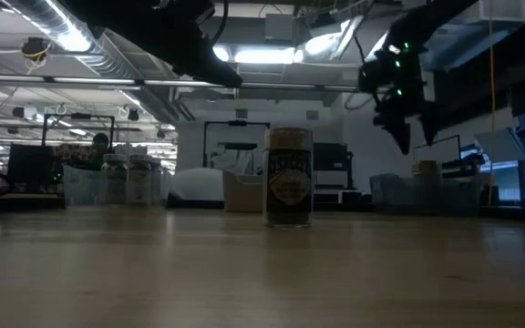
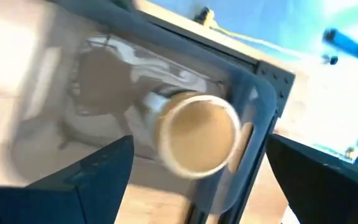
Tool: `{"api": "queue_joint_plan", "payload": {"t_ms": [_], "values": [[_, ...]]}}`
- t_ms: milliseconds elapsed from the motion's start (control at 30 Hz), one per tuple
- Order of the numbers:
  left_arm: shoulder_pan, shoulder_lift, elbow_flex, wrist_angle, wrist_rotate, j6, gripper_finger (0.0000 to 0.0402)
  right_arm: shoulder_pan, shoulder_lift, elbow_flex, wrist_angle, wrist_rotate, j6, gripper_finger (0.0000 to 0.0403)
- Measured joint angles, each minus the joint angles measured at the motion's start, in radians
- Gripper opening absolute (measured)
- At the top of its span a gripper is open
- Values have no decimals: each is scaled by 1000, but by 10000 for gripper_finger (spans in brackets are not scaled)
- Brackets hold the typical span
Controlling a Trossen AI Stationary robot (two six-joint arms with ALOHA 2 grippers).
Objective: Sort spices by type
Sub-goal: Put the gold seasoning bottle into the black bin
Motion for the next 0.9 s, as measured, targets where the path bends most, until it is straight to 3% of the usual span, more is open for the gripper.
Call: {"api": "queue_joint_plan", "payload": {"t_ms": [633, 900], "values": [[0, 0, 0, 0, 0, 3, 244, 561, -53, 60, 88, -19, 9, 363], [0, 0, 0, 0, 0, 3, 244, 741, -53, 60, 186, -19, 12, 363]]}}
